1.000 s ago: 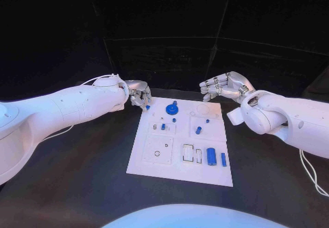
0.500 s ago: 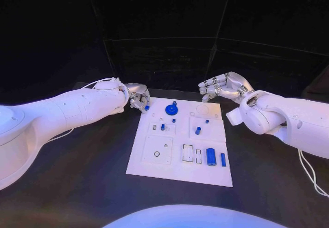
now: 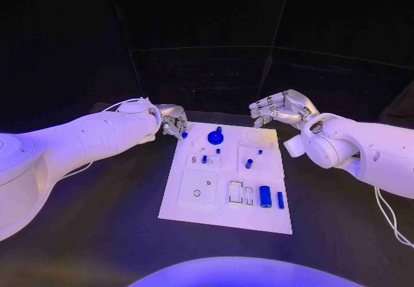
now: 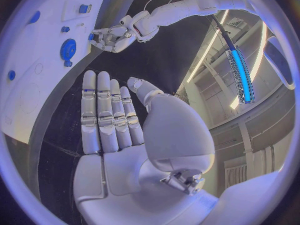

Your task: Assemble the parts on the task board

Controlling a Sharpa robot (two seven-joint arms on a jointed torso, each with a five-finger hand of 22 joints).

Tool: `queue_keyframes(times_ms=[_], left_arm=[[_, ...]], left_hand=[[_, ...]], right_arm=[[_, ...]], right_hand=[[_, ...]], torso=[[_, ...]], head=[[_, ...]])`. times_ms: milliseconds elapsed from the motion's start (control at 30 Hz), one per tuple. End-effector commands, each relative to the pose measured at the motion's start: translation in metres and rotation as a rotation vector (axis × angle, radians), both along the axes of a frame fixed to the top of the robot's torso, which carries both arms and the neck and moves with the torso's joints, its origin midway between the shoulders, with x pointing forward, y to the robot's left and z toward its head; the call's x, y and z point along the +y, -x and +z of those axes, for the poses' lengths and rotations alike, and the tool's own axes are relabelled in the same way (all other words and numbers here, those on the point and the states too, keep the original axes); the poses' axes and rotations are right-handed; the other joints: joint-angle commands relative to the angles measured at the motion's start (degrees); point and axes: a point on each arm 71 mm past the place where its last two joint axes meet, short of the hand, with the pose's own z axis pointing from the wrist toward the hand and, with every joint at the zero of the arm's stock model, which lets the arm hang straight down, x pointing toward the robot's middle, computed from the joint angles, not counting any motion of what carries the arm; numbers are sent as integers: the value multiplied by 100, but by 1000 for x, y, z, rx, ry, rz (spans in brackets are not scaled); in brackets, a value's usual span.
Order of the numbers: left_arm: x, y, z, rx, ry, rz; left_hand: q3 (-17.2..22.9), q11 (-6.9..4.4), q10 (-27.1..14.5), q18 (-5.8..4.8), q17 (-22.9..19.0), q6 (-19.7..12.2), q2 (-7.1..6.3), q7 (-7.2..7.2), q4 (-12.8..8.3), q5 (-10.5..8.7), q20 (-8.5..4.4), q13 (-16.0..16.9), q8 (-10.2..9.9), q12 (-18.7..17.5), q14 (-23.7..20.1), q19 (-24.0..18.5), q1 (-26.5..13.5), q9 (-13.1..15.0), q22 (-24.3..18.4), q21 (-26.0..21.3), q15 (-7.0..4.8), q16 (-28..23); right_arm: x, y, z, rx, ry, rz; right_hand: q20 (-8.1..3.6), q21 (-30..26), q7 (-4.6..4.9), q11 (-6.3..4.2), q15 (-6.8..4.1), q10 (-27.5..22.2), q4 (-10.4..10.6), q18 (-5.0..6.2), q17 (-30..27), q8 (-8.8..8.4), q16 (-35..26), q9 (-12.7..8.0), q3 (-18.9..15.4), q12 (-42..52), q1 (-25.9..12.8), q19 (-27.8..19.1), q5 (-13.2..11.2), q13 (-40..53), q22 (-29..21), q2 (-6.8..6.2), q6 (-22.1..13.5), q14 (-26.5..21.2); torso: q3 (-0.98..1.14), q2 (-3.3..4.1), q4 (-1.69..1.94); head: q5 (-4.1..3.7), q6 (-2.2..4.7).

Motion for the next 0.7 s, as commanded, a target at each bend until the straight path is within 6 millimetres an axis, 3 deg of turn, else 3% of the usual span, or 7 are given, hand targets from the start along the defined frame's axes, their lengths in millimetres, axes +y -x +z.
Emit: queue_keyframes(times_ms=[33,700], left_arm=[[-2,0,1,-7,-1,-16],[-4,1,-3,45,-14,-21]], left_hand=[[35,-37,16,-50,-7,74,64,4,-5,1,2,-12,-45,8,30,40,-8,-19,0,24,-18,22],[2,-53,-8,-38,-56,52,59,12,-3,0,-11,-46,-224,-13,-3,-16,-76,-139,-68,-50,-31,0]], right_arm=[[1,0,2,-10,-5,8],[2,0,2,-9,-5,9]], right_hand=[[0,-38,10,25,13,4,18,70,-8,-34,-32,-2,6,-20,-38,35,15,-7,-5,21,-21,32],[0,-38,10,25,13,4,18,70,-8,-34,-32,-2,6,-20,-38,35,15,-7,-5,21,-21,32]], torso=[[0,-4,5],[-1,-4,8]], head=[[-4,-9],[-7,-21]])
